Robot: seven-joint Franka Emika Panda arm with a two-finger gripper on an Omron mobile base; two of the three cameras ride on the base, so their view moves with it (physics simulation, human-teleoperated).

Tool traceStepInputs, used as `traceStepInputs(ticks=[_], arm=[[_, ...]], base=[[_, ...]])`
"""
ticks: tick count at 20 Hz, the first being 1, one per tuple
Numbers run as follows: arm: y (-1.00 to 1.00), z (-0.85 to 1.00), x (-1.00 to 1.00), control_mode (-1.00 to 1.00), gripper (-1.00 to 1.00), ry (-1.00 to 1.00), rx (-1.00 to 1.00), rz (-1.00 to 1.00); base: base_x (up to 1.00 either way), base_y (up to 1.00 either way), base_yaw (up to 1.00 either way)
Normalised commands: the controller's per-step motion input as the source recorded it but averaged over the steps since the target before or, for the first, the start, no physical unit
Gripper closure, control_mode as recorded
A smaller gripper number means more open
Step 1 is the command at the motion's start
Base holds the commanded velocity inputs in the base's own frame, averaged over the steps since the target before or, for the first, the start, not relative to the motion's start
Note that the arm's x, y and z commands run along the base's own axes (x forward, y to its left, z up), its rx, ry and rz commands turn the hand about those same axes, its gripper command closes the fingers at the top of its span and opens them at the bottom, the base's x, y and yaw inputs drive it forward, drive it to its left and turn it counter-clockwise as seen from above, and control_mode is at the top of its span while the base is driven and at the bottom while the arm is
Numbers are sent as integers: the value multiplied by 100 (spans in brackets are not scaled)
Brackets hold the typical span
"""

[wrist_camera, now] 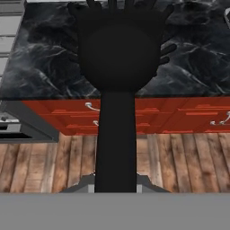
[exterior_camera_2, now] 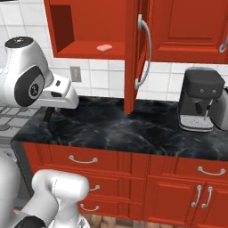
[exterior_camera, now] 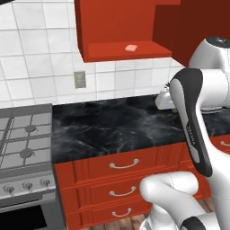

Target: Pick up the dish brush and bar soap from the sink, and place them back in the cabinet, and close the cabinet door.

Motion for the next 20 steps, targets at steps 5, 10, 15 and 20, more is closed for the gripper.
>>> traceStepInputs(ticks=[5, 10, 15, 20], arm=[[0, 0, 0, 100, 100, 0, 0, 0], [0, 0, 0, 100, 100, 0, 0, 0], [0, 0, 0, 100, 100, 0, 0, 0], [0, 0, 0, 100, 100, 0, 0, 0]], base=[[38, -29, 1], [38, -9, 0], [50, -13, 0], [33, -9, 1]])
